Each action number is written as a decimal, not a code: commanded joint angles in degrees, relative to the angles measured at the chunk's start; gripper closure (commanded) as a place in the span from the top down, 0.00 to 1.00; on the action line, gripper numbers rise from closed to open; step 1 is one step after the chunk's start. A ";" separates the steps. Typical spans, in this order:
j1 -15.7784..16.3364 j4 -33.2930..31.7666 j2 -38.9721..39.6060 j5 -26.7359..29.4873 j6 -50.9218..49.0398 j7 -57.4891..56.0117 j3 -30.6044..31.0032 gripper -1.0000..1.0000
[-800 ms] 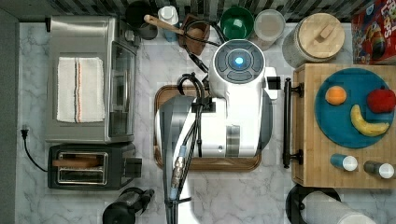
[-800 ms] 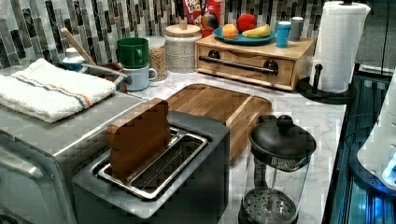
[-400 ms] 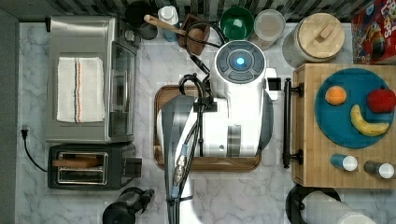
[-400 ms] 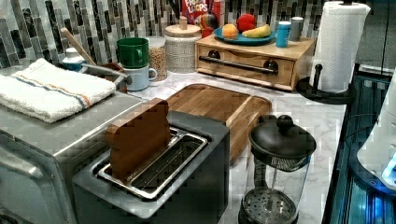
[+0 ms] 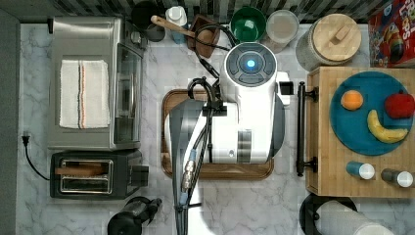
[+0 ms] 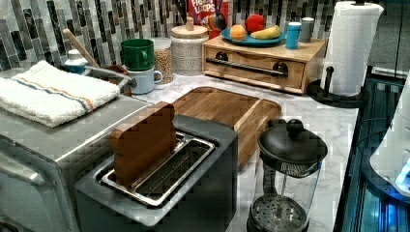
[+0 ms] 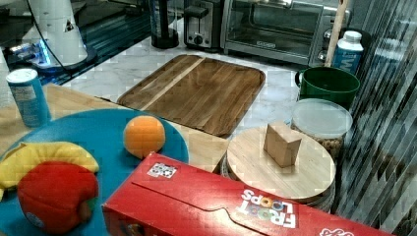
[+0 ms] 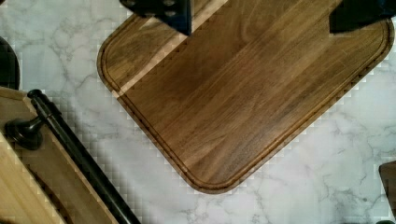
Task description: Open the drawer.
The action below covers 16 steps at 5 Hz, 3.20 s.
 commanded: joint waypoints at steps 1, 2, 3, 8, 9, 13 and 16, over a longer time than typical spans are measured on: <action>-1.95 -3.80 -0.94 -0.65 3.54 -18.45 -0.74 1.00; -2.87 -6.16 -1.26 -2.77 6.46 -24.10 -0.79 1.00; -3.39 -6.77 -0.95 -3.83 6.62 -30.11 -1.45 1.00; -9.13 -13.51 -1.15 -7.50 17.34 -49.84 -5.56 1.00; -8.06 -14.58 -0.21 -7.03 20.09 -49.65 -7.44 1.00; -12.41 -14.77 7.08 -4.71 30.98 -51.06 -6.05 1.00; -12.67 -18.87 9.45 -4.72 37.67 -47.73 -7.24 1.00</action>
